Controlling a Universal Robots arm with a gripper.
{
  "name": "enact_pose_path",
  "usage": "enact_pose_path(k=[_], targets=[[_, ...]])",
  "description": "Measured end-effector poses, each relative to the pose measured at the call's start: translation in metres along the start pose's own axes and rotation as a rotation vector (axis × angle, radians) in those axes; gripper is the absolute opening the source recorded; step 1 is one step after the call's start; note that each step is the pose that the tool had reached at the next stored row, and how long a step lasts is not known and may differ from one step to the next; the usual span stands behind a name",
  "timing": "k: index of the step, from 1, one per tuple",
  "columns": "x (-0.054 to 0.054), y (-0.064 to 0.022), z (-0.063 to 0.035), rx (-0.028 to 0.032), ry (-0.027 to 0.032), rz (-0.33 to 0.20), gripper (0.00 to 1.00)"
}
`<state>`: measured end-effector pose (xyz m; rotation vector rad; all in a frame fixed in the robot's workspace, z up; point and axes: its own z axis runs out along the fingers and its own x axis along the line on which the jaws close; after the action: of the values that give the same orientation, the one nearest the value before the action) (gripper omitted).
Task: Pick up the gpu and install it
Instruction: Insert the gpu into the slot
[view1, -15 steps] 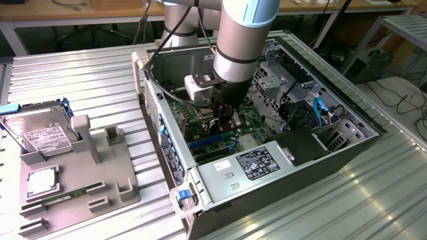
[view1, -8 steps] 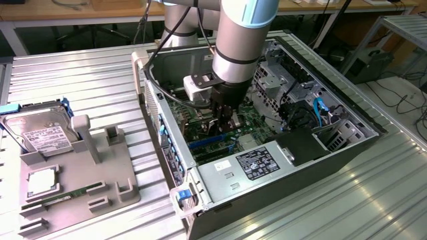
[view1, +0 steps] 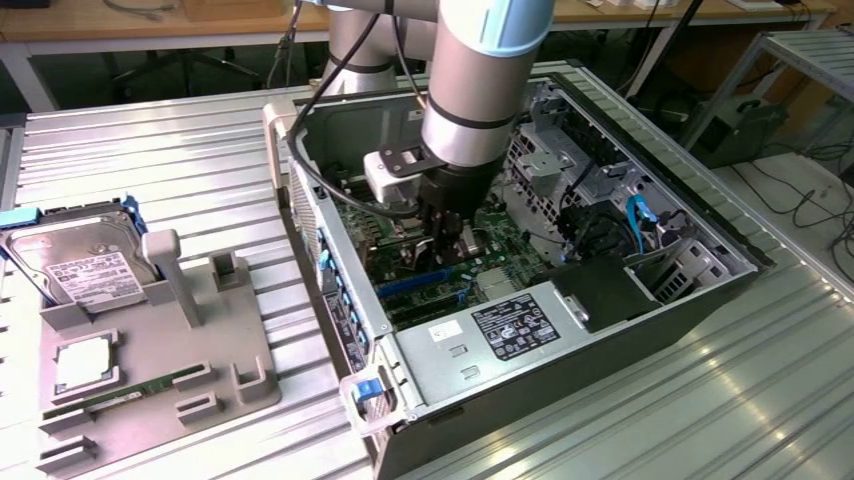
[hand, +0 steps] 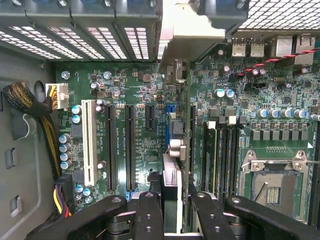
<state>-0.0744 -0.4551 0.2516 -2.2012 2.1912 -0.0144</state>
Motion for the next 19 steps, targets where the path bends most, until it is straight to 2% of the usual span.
enact_pose_path(k=[19], targets=[[0.0033,0.0016,0.0011,0.0000,0.0000,0.000,0.27]])
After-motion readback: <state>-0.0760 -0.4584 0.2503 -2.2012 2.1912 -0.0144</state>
